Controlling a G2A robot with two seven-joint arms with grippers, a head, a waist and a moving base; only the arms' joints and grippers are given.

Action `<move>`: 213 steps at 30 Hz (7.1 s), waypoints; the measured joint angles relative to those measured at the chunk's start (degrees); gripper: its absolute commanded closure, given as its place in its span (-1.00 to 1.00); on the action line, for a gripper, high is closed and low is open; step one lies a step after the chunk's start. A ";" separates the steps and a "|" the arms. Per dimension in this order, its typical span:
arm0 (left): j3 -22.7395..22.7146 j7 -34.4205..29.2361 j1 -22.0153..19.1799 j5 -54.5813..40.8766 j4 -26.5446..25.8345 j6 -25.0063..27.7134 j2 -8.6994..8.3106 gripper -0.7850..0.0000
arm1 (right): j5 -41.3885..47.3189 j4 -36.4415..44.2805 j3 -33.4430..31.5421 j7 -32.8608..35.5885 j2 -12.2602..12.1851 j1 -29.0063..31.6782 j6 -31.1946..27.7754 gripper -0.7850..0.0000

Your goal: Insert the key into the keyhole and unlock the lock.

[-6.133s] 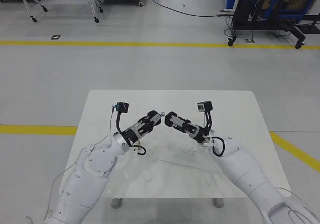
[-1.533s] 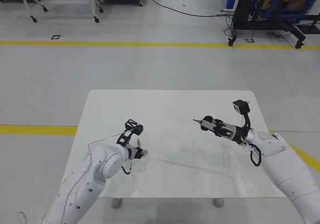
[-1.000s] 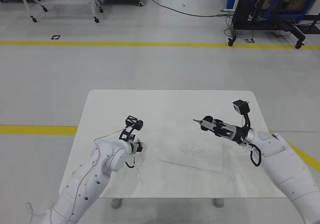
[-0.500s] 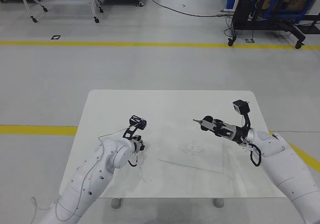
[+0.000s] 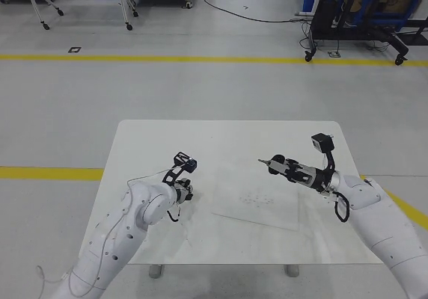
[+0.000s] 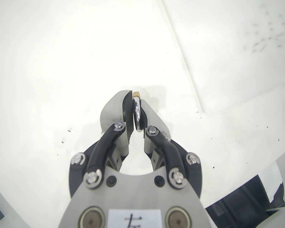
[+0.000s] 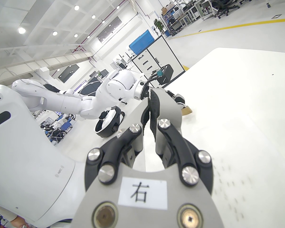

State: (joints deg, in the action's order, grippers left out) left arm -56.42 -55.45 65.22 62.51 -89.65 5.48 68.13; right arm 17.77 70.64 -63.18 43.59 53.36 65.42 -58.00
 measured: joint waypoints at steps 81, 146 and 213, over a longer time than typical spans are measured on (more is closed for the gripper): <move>-4.40 6.55 -6.55 -116.66 38.02 20.31 7.66 1.00 | -1.26 6.46 17.29 -9.19 9.27 -11.34 14.71 1.00; -3.69 -17.38 -7.56 -103.80 35.58 25.97 9.40 1.00 | -9.88 -7.90 10.97 -22.13 16.46 -9.60 5.84 1.00; -3.55 10.30 -8.88 -106.41 35.17 4.85 10.55 1.00 | 5.42 2.43 1.57 3.17 12.08 1.58 17.16 1.00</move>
State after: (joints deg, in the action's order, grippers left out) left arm -59.96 -45.15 56.34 -43.90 -54.48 10.33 78.68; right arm 23.19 73.07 -61.62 46.76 65.44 67.00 -40.84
